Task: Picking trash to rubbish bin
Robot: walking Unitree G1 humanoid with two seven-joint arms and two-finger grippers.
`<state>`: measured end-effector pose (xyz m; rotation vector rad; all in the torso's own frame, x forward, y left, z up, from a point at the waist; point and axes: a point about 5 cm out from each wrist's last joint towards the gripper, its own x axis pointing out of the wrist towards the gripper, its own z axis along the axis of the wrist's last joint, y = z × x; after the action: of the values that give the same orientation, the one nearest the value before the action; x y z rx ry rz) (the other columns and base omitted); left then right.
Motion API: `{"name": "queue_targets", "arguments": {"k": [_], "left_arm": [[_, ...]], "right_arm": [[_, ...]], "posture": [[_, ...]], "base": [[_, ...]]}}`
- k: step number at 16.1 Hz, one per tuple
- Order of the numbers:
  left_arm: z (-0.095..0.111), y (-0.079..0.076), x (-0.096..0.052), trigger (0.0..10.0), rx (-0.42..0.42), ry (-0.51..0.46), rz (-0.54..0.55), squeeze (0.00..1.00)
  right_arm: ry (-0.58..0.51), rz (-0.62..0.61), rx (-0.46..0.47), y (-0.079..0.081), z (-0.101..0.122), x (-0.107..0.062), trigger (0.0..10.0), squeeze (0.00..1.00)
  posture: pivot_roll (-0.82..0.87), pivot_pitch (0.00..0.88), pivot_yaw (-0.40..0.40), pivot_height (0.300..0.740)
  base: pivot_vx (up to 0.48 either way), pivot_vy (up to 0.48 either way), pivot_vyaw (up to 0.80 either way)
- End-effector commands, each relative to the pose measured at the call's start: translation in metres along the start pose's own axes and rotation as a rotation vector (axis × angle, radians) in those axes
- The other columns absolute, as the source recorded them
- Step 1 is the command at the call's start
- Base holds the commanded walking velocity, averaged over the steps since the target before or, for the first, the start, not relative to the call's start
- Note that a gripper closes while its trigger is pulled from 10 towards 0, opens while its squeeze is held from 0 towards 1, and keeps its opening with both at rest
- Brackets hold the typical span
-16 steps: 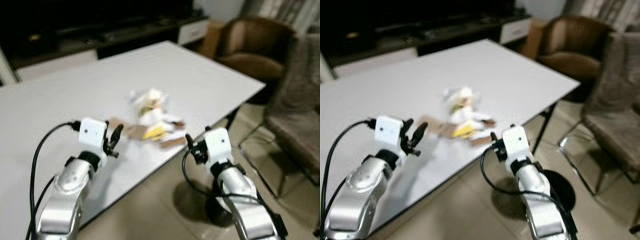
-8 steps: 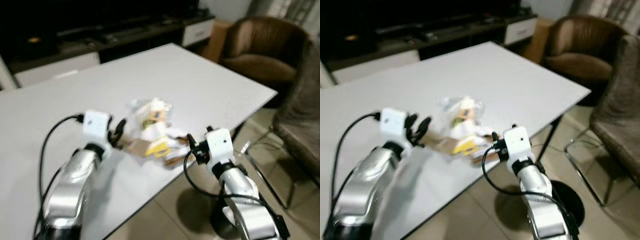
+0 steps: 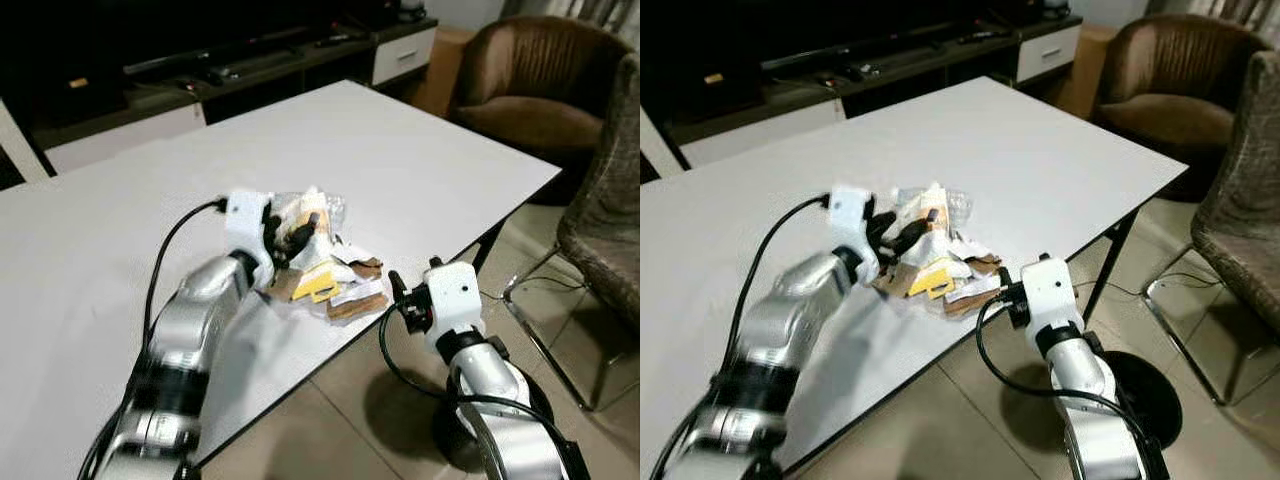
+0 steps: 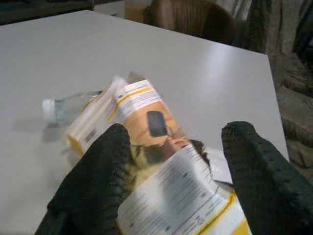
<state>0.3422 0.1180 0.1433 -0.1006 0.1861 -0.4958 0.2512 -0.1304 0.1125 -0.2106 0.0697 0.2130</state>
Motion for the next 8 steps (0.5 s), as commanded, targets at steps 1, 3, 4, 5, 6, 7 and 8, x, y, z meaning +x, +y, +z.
{"name": "queue_targets", "arguments": {"k": [1, 3, 4, 5, 6, 7, 8], "left_arm": [[0.000, 0.000, 0.005, 10.0, 0.004, 0.019, -0.021, 1.00], [-0.002, -0.003, 0.019, 10.0, 0.010, 0.076, -0.035, 1.00], [-0.004, -0.004, 0.024, 10.0, 0.012, 0.104, -0.035, 1.00], [-0.006, -0.004, 0.029, 10.0, 0.026, 0.125, -0.022, 1.00], [-0.006, -0.004, 0.031, 10.0, 0.028, 0.132, -0.015, 1.00], [-0.005, -0.004, 0.037, 10.0, 0.048, 0.140, 0.011, 1.00], [-0.002, -0.006, 0.043, 10.0, 0.039, 0.145, 0.020, 1.00]], "right_arm": [[-0.006, -0.025, 0.002, -0.004, 0.003, -0.003, 10.0, 0.00], [-0.001, -0.031, 0.005, -0.003, 0.003, -0.004, 10.0, 0.00], [0.000, -0.033, 0.005, -0.003, 0.003, -0.005, 10.0, 0.00], [0.001, -0.034, 0.002, -0.003, 0.003, -0.006, 10.0, 0.00], [0.002, -0.034, 0.001, -0.003, 0.003, -0.006, 10.0, 0.00], [0.005, -0.035, -0.002, -0.004, 0.002, -0.008, 10.0, 0.00], [0.008, -0.037, -0.004, -0.004, 0.002, -0.008, 10.0, 0.00]], "posture": [[-0.08, 0.000, 0.043, 0.740], [-0.08, 0.000, 0.049, 0.740], [-0.09, 0.000, 0.051, 0.740], [-0.09, 0.000, 0.054, 0.740], [-0.09, 0.000, 0.053, 0.740], [-0.09, 0.000, 0.053, 0.740], [-0.10, 0.000, 0.053, 0.740]], "base": [[0.000, 0.000, 0.00], [0.000, 0.000, 0.00], [0.000, 0.000, 0.00], [0.000, 0.000, 0.00], [0.000, 0.000, 0.00], [0.000, 0.000, 0.00], [0.000, 0.000, 0.00]]}}
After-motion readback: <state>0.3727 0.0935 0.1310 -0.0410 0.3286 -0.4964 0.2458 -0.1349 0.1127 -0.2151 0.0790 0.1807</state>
